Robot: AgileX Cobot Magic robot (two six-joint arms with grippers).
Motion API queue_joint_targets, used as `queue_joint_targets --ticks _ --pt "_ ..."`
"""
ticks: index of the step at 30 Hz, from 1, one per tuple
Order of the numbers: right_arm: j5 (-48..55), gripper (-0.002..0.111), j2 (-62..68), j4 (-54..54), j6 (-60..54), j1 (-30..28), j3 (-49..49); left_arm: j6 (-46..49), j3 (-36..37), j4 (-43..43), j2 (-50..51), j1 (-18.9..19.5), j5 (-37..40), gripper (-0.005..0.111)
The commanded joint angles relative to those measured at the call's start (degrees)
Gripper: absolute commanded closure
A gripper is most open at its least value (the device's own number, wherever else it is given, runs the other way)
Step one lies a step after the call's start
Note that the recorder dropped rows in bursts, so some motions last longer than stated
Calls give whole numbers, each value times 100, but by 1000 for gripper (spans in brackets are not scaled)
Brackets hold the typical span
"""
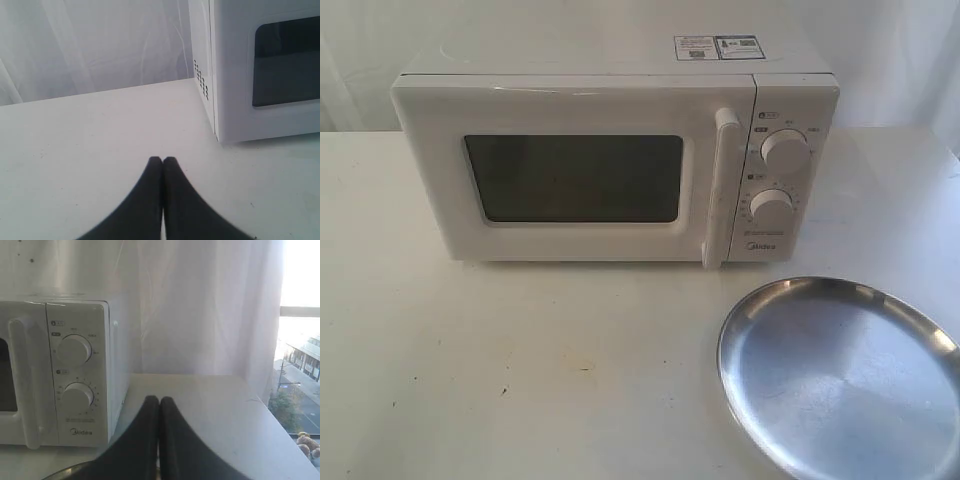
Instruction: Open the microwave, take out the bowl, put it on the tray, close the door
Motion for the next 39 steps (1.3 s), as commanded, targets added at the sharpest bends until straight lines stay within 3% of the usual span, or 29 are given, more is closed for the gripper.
queue_joint_targets --ticks 1,13,18,23,32,36,39 --pt "-41 108 -31 12 7 -24 25 0 -16 -45 -12 -23 -21 107" --pt "-157 108 -31 12 -17 -24 25 0 -16 -45 -12 -23 -21 107" --pt "-880 108 -31 12 10 -24 25 0 -16 -45 -12 -23 -21 107" --pt "-787 108 -31 12 1910 -24 25 0 -16 -45 -12 -23 -21 107" --pt "-811 108 -31 25 2049 -24 25 0 -16 -45 -12 -23 -21 107" --pt "-1748 108 -31 -249 1908 -13 25 0 -16 -45 -12 -23 -21 107" --pt "-2429 108 -31 -730 2452 -4 25 0 -16 -45 -12 -23 -21 107"
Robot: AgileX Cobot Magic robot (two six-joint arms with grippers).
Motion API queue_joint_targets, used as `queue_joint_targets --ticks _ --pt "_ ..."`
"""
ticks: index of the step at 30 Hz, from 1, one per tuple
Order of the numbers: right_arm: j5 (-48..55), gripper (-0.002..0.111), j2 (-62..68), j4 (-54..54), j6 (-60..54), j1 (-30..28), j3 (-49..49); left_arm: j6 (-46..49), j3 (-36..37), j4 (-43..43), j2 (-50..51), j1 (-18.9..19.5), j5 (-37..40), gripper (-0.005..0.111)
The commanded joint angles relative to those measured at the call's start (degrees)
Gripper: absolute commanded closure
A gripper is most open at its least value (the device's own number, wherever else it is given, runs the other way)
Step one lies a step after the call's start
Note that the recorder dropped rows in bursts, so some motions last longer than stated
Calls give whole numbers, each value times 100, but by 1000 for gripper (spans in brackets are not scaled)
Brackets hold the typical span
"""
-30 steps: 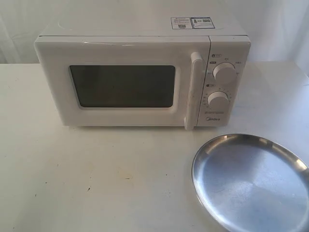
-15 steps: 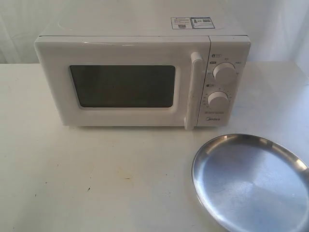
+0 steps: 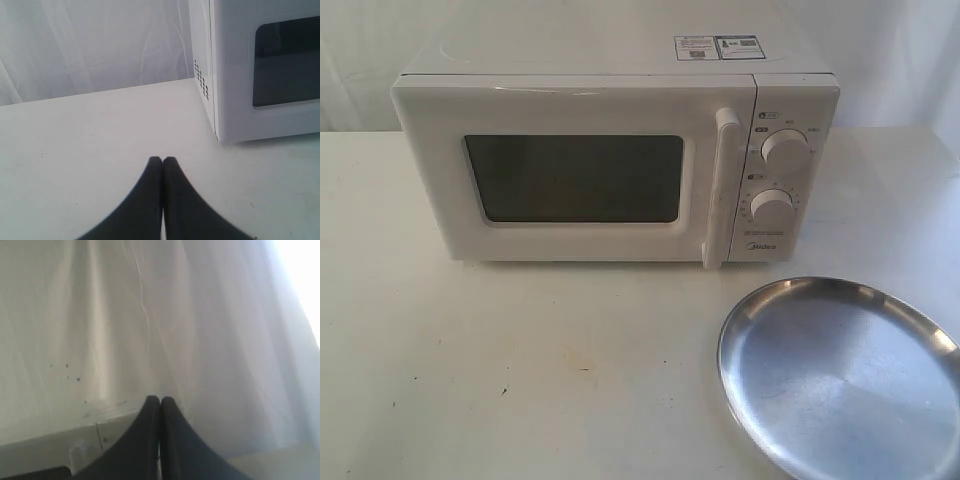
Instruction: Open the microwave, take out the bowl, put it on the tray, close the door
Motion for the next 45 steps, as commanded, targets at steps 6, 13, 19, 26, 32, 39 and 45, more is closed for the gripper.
queue_joint_targets --ticks 6,13,19,26,32,39,45 --pt "-1835 108 606 -990 1313 -4 -578 0 -16 -45 -12 -23 -21 107" --pt "-2367 108 2263 -2677 1614 -4 -1493 0 -16 -45 -12 -23 -21 107" --pt "-2478 108 3806 -3111 1728 -4 -1584 0 -16 -45 -12 -23 -21 107" --pt "-3129 108 5245 -3970 1477 -4 -1574 0 -16 -45 -12 -23 -21 107" --pt "-4290 108 6147 -4793 585 -4 -1574 0 -16 -45 -12 -23 -21 107" --pt "-4024 108 6636 -4805 49 -4 -1574 0 -16 -45 -12 -23 -21 107" --pt "-3892 108 7040 -4393 -564 -24 -1584 0 -16 -45 -12 -23 -21 107"
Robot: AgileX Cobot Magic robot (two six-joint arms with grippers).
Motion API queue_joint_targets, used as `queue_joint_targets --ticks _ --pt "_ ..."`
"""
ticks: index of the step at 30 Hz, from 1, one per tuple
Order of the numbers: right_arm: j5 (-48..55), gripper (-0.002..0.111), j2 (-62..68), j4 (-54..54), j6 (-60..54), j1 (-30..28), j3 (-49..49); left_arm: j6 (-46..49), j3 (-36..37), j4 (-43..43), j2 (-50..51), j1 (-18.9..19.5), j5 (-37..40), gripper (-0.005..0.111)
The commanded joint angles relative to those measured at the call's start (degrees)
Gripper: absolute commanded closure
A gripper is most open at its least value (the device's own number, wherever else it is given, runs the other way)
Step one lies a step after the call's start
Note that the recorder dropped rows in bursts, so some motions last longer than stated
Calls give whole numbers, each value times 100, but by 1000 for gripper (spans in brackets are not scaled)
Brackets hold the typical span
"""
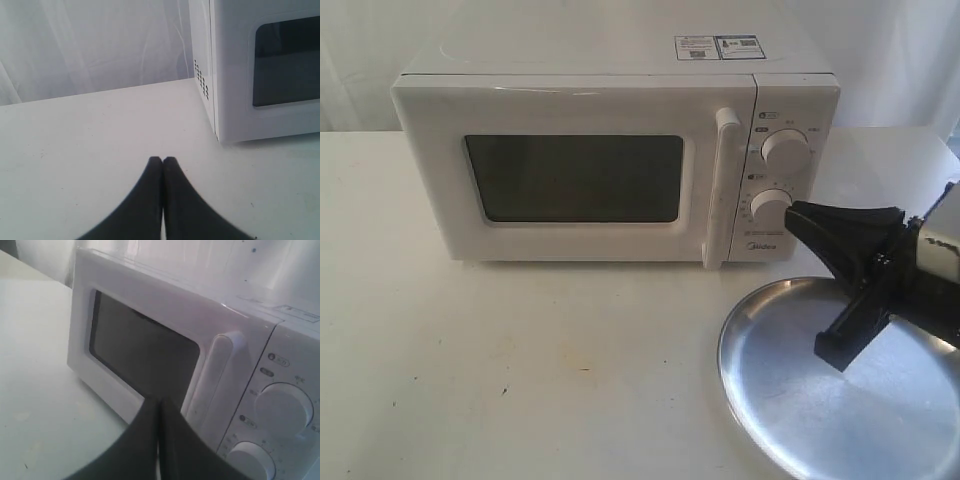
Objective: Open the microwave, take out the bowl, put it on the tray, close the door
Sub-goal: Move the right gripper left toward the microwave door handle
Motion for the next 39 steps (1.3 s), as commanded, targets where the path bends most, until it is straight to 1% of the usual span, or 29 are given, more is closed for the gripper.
queue_joint_targets --ticks 1,6,15,17,22,26,29,32,36,37,39 --pt "66 108 354 484 -405 -24 -20 0 -16 -45 -12 -23 -21 107" --pt "-189 108 864 573 -566 -24 -105 0 -16 -45 -12 -23 -21 107" --pt "-976 108 1843 487 -526 -24 -612 0 -16 -45 -12 -23 -21 107" --pt "-880 108 1947 487 -526 -24 -773 0 -16 -45 -12 -23 -21 107" --pt "-233 108 2182 505 -517 -24 -1140 0 -16 -45 -12 -23 -21 107" --pt "-317 108 2406 471 -335 -24 -1416 0 -16 -45 -12 -23 -21 107" --pt "-317 108 2525 428 56 -24 -1624 0 -16 -45 -12 -23 -21 107" --pt "-317 108 2636 -4 167 -24 -1773 0 -16 -45 -12 -23 -21 107" --pt "-375 108 2685 -86 268 -10 -1793 0 -16 -45 -12 -23 -21 107" --pt "-375 108 2685 -86 246 -11 -1807 0 -16 -45 -12 -23 -21 107" --pt "-438 104 2685 -86 246 -11 -1807 0 -16 -45 -12 -23 -21 107"
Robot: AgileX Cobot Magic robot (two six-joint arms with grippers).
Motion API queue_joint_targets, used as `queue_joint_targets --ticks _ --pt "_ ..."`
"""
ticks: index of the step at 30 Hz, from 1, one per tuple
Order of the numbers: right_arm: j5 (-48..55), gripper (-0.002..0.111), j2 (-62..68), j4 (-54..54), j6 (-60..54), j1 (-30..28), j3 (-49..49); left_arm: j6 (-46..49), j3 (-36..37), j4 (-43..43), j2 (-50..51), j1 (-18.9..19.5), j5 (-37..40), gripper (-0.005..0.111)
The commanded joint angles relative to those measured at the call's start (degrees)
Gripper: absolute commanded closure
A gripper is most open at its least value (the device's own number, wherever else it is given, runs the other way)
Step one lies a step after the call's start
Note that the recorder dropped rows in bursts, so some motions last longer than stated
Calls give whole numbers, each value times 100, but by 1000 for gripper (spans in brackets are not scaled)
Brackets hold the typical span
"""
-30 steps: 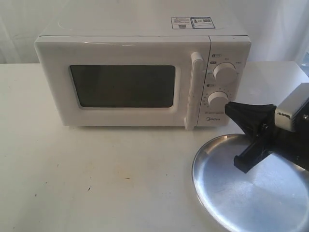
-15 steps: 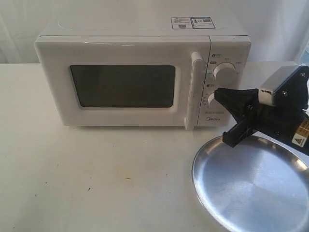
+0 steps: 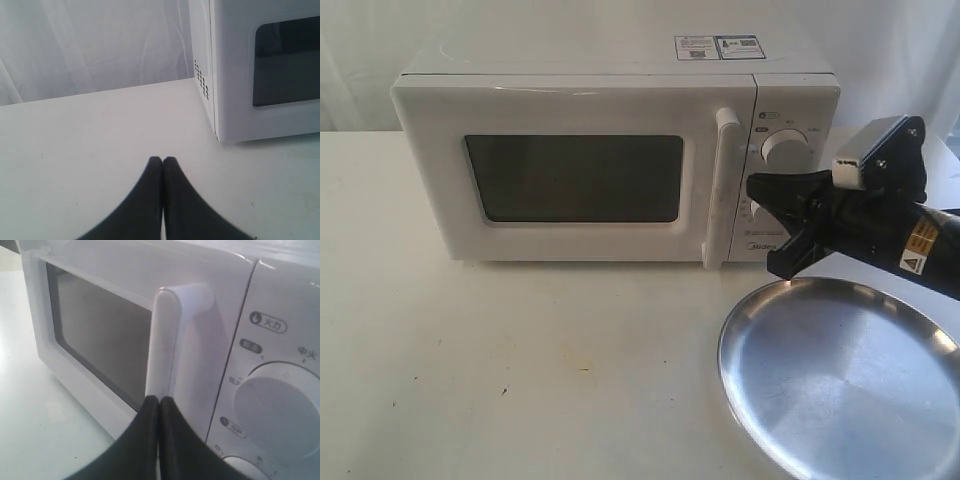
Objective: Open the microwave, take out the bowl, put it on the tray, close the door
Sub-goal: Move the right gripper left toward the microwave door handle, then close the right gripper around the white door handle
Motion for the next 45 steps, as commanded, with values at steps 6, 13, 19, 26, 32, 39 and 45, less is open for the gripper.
queue_joint_targets --ticks 6,13,19,26,32,39,45 --pt "-214 67 4 -57 46 -11 -28 0 -16 -45 -12 -23 -21 107" --pt "-227 55 4 -58 186 -3 -109 0 -16 -45 -12 -23 -21 107" --pt "-93 56 182 -374 415 85 -406 0 -16 -45 -12 -23 -21 107" --pt "483 56 474 -724 646 249 -825 0 -16 -45 -12 -23 -21 107" --pt "483 57 630 -746 646 260 -1043 0 -16 -45 -12 -23 -21 107" --pt "380 59 989 -1003 646 260 -1248 0 -16 -45 -12 -23 -21 107" --pt "-37 86 1107 -1092 560 260 -1261 0 -16 -45 -12 -23 -21 107"
